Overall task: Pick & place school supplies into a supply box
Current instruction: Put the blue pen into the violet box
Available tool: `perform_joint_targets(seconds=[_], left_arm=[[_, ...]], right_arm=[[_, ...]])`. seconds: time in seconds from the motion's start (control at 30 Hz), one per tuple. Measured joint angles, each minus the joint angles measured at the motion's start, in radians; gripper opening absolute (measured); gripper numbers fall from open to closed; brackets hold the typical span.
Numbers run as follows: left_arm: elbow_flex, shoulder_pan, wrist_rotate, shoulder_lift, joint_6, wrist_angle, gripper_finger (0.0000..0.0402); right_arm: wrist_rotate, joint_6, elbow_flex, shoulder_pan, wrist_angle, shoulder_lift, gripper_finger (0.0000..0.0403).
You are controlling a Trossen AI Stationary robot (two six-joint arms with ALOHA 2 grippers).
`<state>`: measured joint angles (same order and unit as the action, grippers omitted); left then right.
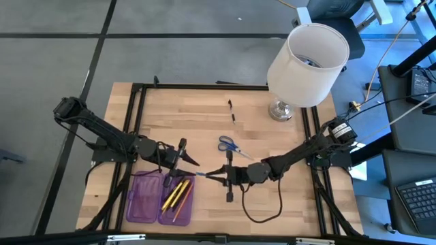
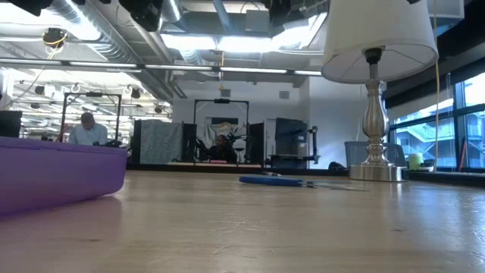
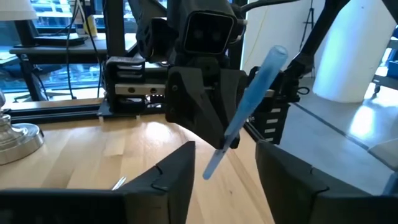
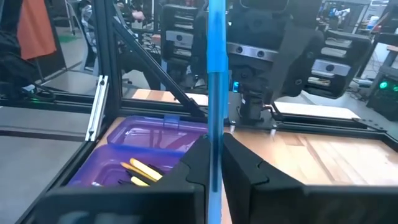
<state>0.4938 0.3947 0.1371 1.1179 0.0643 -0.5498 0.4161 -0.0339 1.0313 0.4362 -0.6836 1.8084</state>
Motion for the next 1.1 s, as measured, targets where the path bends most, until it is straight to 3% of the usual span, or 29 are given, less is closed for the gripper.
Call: perform_joint_targets(seconds=[0.3, 0.67, 0.9, 1.1], left_arm=[[0.000, 0.001, 0.000, 0.000, -0.023, 0.006, 0.0221], [0.000, -0.005, 0.026, 0.000, -0.033, -0.052, 0.0225], [0.000, -0.005, 0.028, 0.000, -0.034, -0.087, 0.0202], [0.000, -0.005, 0.055, 0.000, -0.044, -0.116, 0.0157]], right_arm=[[-0.023, -0.001, 0.000, -0.009, 0.005, 0.000, 0.0033], [-0.026, 0.039, 0.000, -0.023, -0.002, 0.000, 0.0033], [-0.021, 0.058, 0.000, -0.072, -0.024, 0.000, 0.0033], [-0.064, 0.066, 0.000, -0.095, -0.024, 0.000, 0.0033]])
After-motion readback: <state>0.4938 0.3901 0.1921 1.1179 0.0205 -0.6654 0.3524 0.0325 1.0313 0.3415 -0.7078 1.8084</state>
